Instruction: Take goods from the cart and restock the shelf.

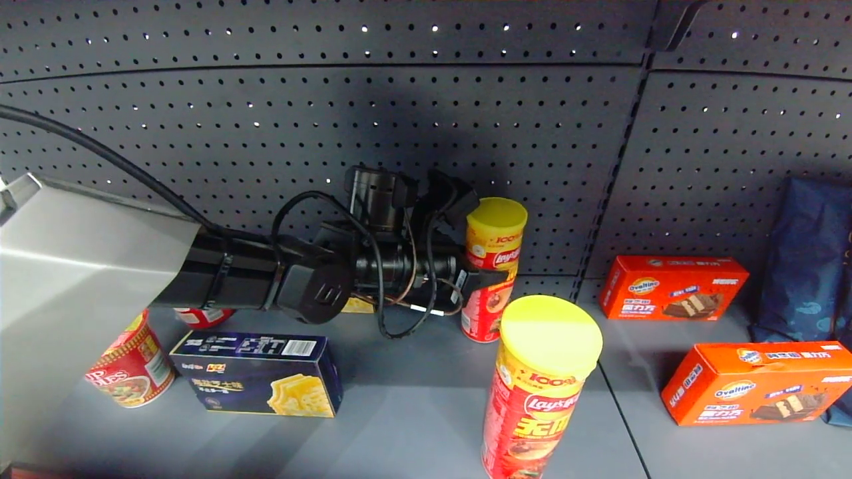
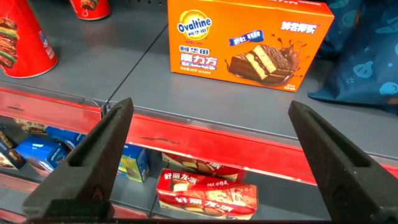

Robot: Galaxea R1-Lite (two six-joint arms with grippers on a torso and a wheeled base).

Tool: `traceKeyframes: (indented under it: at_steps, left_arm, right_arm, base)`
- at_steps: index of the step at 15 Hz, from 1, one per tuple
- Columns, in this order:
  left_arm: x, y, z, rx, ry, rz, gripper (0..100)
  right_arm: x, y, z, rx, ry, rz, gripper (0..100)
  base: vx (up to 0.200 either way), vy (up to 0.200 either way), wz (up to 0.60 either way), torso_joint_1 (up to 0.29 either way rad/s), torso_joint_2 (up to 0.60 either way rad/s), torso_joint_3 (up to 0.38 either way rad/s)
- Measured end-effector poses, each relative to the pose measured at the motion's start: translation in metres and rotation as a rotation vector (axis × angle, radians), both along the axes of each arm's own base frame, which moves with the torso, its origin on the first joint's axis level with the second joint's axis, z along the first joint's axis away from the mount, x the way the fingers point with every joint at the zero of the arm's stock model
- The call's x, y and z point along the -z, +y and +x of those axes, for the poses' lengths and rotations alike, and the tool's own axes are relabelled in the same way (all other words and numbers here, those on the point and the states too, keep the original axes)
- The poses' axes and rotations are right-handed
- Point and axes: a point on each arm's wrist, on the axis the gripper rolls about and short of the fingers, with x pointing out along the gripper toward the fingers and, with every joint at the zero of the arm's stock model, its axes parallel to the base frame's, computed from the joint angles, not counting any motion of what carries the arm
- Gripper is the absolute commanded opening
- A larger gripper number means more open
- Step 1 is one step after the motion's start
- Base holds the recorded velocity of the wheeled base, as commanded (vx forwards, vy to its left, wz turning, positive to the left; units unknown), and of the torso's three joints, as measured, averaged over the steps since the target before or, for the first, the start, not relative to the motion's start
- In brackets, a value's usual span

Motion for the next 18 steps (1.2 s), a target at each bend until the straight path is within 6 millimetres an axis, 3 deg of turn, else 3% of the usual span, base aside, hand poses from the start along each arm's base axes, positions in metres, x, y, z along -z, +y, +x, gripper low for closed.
traceKeyframes:
  at_steps: [2,3,11,18]
  left_arm:
    - [0.002,0.0,-0.001,0.001,0.005,0.003,0]
    - [0.003,0.0,-0.001,0.001,0.005,0.003,100]
    - [0.004,0.008,-0.008,-0.006,0.025,0.015,100]
    - [-0.019,0.041,-0.044,-0.031,0.021,0.015,100]
  right_arm:
    - [0.0,0.0,0.0,0.0,0.0,0.0,100]
    - [0.0,0.0,0.0,0.001,0.001,0.0,100]
    - [0.0,0.0,0.0,0.0,0.0,0.001,100]
    - [0.0,0.0,0.0,-0.001,0.002,0.008,100]
  base:
    - [0.0,0.0,0.0,0.0,0.0,0.0]
    - [0.0,0.0,0.0,0.0,0.0,0.0]
    - [0.0,0.0,0.0,0.0,0.0,0.0]
    - [0.0,0.0,0.0,0.0,0.0,0.0]
